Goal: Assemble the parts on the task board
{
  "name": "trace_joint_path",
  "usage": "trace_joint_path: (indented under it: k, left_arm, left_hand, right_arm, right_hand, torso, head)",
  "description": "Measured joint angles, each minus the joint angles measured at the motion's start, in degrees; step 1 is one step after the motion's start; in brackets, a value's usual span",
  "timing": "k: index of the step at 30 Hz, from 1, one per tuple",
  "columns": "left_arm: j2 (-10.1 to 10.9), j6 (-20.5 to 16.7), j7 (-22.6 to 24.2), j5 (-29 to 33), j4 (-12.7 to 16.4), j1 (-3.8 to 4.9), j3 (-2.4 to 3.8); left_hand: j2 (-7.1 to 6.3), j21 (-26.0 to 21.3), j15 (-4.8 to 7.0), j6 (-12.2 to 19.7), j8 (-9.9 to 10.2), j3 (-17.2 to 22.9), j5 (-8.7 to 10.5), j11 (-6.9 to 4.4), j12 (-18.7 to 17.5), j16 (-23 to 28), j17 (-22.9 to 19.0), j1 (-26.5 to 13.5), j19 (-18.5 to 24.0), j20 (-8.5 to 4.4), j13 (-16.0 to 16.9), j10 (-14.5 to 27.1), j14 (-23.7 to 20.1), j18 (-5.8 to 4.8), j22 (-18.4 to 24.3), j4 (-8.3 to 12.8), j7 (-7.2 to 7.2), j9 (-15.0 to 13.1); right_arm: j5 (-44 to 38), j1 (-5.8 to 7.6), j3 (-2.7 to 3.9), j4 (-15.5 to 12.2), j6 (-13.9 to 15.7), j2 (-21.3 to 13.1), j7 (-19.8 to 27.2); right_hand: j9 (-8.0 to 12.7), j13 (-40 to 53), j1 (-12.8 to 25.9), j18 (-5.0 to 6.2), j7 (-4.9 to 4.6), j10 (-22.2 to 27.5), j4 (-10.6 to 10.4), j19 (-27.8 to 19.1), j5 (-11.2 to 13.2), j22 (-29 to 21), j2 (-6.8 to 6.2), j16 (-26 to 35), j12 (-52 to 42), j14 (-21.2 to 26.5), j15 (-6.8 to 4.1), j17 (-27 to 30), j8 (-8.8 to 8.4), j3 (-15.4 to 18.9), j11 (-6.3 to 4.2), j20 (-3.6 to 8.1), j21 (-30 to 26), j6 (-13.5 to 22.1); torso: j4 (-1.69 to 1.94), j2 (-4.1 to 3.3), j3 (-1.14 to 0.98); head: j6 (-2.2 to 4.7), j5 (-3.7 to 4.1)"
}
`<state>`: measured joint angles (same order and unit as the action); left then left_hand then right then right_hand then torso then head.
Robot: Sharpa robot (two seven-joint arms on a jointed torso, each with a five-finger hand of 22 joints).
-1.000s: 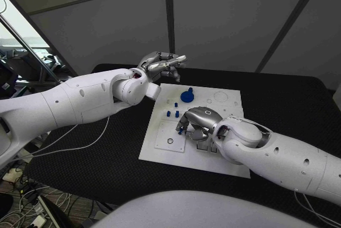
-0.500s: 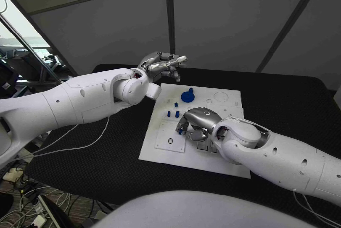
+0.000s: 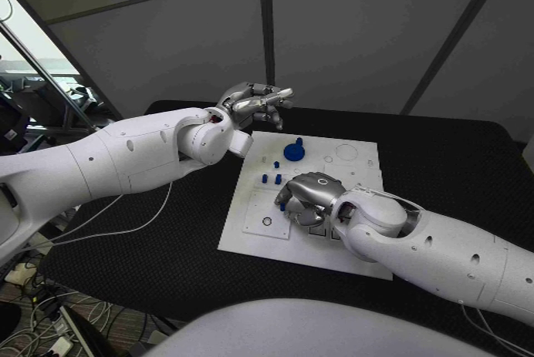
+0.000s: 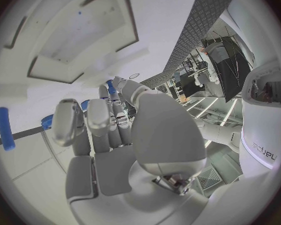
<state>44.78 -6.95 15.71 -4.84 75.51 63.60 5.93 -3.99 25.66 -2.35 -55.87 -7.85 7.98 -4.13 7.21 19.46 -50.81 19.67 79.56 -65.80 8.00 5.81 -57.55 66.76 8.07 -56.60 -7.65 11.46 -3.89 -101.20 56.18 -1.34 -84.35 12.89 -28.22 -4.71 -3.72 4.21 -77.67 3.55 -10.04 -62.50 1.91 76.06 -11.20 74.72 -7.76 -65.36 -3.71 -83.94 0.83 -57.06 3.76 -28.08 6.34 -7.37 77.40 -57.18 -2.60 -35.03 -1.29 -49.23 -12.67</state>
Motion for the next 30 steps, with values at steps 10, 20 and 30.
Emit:
trace_joint_path:
  k: [10,20,30]
  left_arm:
    - [0.0,0.2,-0.3,0.0,-0.1,0.0,-0.03]
    - [0.1,0.5,-0.5,0.0,-0.3,0.0,-0.34]
    - [0.4,0.7,-0.7,0.0,-0.4,-0.02,-0.66]
  left_hand:
    - [0.0,-0.2,0.0,0.0,0.0,-0.2,0.0,0.0,0.0,0.0,0.0,0.0,0.0,0.0,0.0,0.0,0.0,0.0,0.1,-0.2,0.0,0.0]
    - [0.0,-0.2,0.0,0.0,0.0,-0.2,0.0,0.0,0.0,0.0,-0.1,0.0,0.0,0.0,0.0,0.0,0.0,0.0,0.1,-0.2,0.0,0.0]
    - [0.0,-0.2,0.0,0.0,0.0,-0.2,0.0,0.0,0.0,0.0,-0.1,0.0,0.0,0.0,0.0,0.0,0.0,0.0,0.1,-0.2,0.0,0.0]
  right_arm:
    - [-0.3,-0.08,-0.02,-1.5,4.3,-1.6,-0.2]
    - [-0.2,-0.2,1.15,-7.1,8.8,-7.6,-0.6]
    - [0.3,2.21,4.24,-9.0,7.3,-14.7,-2.8]
  right_hand:
    - [-0.1,0.0,0.1,0.0,-0.29,0.8,0.2,-0.2,-0.5,-0.5,-0.13,0.3,-1.0,0.0,0.41,0.6,0.0,0.2,0.41,-0.2,-0.4,0.4]
    - [-0.2,0.1,0.1,0.0,-0.29,0.8,0.0,-0.2,-0.7,-0.4,-0.13,0.3,-1.8,0.0,0.41,0.7,0.0,0.3,0.4,-0.2,-0.4,0.4]
    - [-0.1,-0.2,1.3,0.92,0.53,4.1,-0.2,-1.7,-0.6,-2.3,-1.33,0.7,-2.4,0.0,0.41,2.8,0.0,2.5,0.21,-0.3,-2.2,1.6]
  torso:
    - [-0.04,0.03,-0.06]
    - [-0.18,0.07,-0.06]
    - [-0.18,0.05,0.0]
  head:
    - [0.4,-0.06]
    - [1.13,0.66]
    - [2.06,1.92]
